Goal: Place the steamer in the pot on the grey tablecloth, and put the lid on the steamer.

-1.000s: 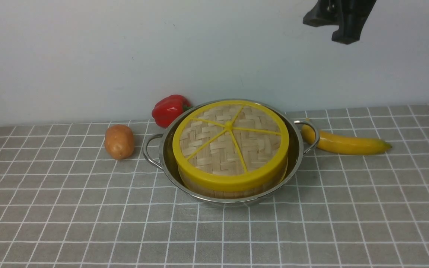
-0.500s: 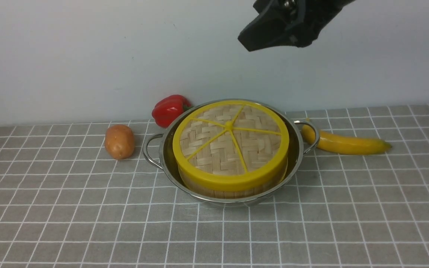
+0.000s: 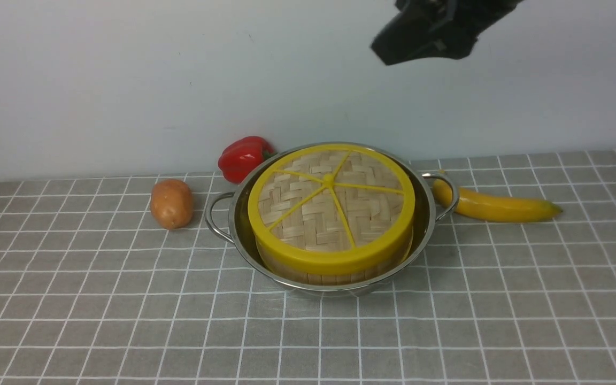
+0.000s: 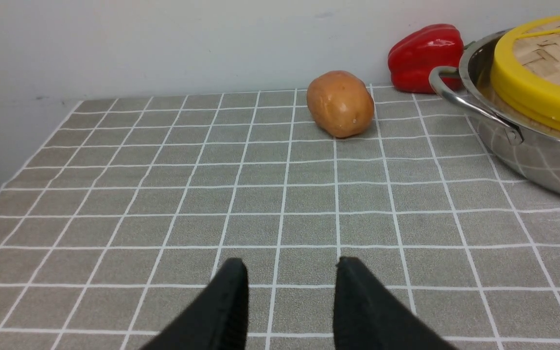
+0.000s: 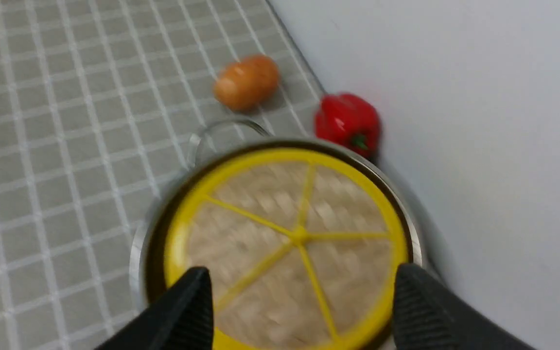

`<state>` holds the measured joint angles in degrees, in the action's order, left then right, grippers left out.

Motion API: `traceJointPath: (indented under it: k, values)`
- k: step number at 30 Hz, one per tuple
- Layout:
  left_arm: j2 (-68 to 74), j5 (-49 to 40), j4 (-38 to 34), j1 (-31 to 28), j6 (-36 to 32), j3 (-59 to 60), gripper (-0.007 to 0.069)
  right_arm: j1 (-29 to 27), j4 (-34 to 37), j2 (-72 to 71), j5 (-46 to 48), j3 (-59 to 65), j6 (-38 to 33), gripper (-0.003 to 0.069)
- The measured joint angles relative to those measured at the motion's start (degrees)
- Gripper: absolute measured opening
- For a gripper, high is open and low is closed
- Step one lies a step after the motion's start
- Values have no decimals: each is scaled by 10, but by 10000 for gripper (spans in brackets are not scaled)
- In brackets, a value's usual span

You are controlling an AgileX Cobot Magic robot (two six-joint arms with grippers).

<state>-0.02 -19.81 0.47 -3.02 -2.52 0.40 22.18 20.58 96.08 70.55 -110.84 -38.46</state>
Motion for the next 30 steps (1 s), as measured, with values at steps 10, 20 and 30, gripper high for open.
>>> traceJointPath:
  k: [10,20,30]
  values:
    - [0,0,0,0,0,0,243,-30,-178,-5,1,0,4,486]
    - [0,0,0,0,0,0,243,-103,-187,-60,0,119,51,486]
    - [0,0,0,0,0,0,243,-166,24,-183,-50,304,117,486]
